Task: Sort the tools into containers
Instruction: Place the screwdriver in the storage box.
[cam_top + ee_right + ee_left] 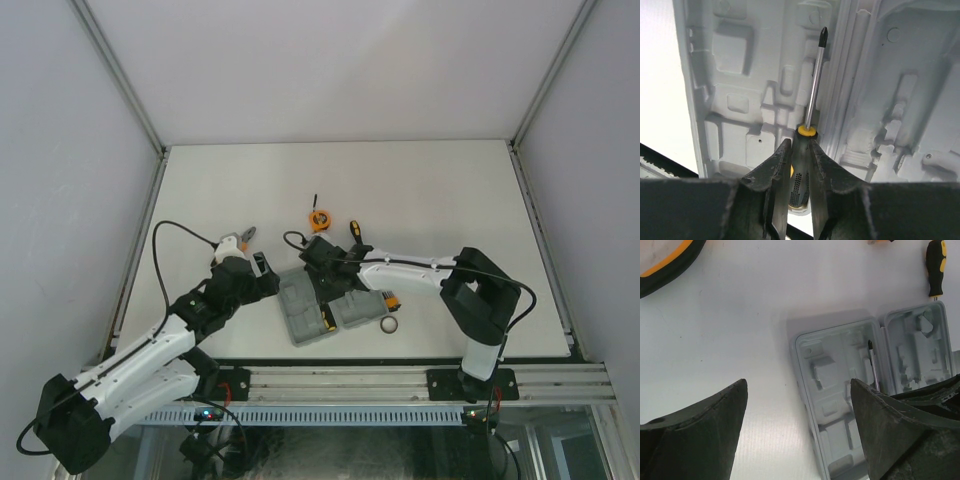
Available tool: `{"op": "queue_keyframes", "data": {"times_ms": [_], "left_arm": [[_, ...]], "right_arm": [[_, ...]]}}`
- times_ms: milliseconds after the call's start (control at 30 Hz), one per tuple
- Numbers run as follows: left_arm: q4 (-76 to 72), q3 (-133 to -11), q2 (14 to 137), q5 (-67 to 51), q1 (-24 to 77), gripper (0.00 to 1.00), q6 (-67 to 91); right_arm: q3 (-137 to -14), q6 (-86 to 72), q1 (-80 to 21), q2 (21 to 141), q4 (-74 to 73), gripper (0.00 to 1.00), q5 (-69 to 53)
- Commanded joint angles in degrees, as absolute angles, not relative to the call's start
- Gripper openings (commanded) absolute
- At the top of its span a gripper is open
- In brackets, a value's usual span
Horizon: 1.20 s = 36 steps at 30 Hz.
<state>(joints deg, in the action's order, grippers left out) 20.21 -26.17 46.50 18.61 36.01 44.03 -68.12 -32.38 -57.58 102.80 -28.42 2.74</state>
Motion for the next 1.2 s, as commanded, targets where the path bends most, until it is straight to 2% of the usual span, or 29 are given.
{"op": "queue_keyframes", "data": {"times_ms": [0,867,1167], "left_arm": [[18.3,-25.3,46.4,17.8,35.6,0.87,44.7],[18.2,-26.0,47.5,17.4,35.6,0.86,44.4],[18.4,-24.3,45.6,17.8,35.6,0.85,45.8]], "right_arm": [[-71.9,-31.8,-58.3,103.6,-30.1,0.18,5.0],[-72.9,-31.7,-59.0,105.1,-33.4,0.15,4.7],[-72.9,-32.2,-58.9,107.5,-35.7,0.06,4.7]]}}
